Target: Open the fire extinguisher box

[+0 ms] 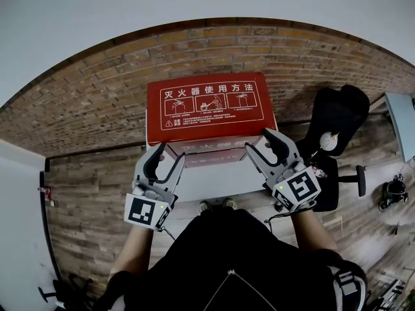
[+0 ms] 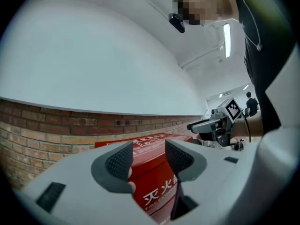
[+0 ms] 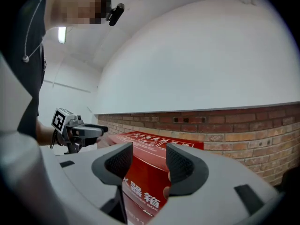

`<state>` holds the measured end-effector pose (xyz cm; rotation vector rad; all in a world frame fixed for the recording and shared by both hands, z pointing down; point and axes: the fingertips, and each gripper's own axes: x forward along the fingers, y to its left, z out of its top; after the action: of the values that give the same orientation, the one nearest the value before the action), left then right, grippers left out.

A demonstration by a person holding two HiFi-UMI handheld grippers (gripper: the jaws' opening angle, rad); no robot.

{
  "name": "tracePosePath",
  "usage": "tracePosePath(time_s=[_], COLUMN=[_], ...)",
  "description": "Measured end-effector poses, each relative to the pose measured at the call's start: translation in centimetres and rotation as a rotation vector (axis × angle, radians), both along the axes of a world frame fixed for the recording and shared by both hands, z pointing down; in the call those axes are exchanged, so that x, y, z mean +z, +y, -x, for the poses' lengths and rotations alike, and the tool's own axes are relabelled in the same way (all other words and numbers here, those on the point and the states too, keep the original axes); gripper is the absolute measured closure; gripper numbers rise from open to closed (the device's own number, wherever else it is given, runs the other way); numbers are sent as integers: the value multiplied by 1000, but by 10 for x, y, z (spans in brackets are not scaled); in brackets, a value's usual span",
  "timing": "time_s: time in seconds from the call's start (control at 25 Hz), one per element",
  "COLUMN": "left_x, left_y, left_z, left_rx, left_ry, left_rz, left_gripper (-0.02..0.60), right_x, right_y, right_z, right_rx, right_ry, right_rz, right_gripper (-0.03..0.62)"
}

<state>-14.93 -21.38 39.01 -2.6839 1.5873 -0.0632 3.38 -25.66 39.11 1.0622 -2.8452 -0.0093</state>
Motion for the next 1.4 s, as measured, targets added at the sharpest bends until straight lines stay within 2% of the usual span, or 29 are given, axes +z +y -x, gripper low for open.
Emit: tracePosePath(time_s=[0.12, 0.24, 0.4, 0.52, 0.88, 1.4], left_x=[-8, 2, 27, 39, 57, 54], left_y=[-10, -22, -33, -35, -44, -44], left_z=[26, 53, 73, 75, 62, 61], left_rx=[-45, -92, -91, -65, 1, 7], left_ry=[-39, -36, -60, -62, 7, 10], left_rz=[-32, 14, 76, 85, 110, 115], left_gripper=[310, 281, 242, 224, 215, 215], right_x=[-1, 8, 31, 41, 50, 52], right_y=[-15, -29, -44, -45, -52, -52], right_z=[-21, -39, -52, -50, -47, -49], right_rx=[25, 49, 55, 6, -21, -48], right_ry=[27, 34, 45, 20, 2, 29], right_rz=[-15, 23, 78, 104, 96, 60], right_gripper=[366, 343, 327, 324, 316, 316])
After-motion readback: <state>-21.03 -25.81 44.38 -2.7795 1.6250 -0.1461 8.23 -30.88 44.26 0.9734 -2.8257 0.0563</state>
